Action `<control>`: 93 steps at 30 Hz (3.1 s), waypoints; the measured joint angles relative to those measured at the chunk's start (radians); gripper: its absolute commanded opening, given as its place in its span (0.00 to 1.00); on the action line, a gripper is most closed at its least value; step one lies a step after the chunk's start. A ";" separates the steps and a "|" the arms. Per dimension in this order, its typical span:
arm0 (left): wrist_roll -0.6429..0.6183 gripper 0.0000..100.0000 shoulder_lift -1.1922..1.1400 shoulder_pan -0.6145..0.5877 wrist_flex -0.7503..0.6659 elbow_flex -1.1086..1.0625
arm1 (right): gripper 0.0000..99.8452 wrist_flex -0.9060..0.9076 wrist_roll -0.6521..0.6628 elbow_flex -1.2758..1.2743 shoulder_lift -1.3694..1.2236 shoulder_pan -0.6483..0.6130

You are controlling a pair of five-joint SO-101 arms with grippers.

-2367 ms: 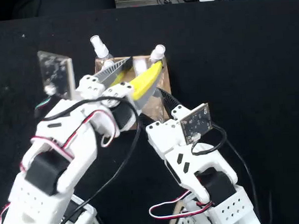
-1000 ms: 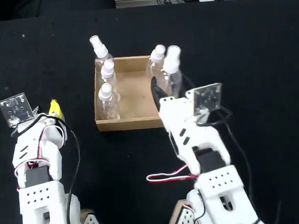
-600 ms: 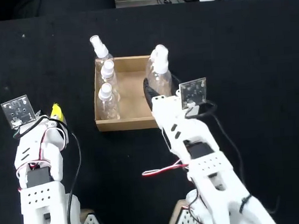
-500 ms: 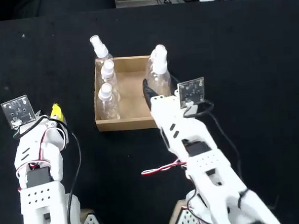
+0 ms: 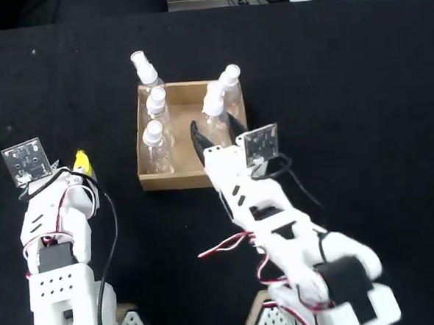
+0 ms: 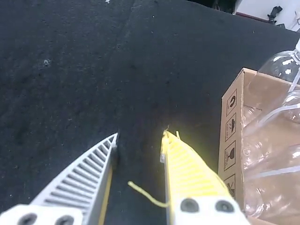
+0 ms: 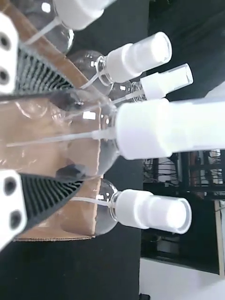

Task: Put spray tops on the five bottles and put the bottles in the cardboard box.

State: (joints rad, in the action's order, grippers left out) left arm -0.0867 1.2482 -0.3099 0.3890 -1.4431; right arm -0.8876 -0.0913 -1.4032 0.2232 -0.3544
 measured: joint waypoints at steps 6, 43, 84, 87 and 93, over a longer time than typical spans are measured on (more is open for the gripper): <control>0.000 0.13 0.000 0.000 0.000 -0.003 | 0.01 -0.127 0.000 0.000 -0.110 0.002; 0.000 0.13 0.000 0.000 0.000 -0.009 | 0.15 -0.152 0.000 0.063 -0.249 0.002; 0.000 0.13 0.000 0.000 0.000 -0.009 | 0.15 -0.264 0.054 0.055 -0.249 0.002; 0.000 0.13 0.000 0.000 0.000 -0.009 | 0.15 -0.238 0.054 0.055 -0.249 0.002; 0.000 0.13 0.000 0.000 0.000 -0.009 | 0.15 -0.192 0.054 0.057 -0.249 0.002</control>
State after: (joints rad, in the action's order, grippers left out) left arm -0.0867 1.2482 -0.3099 0.3890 -1.4523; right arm -1.0794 -0.0376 -1.3464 -0.0253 -0.3529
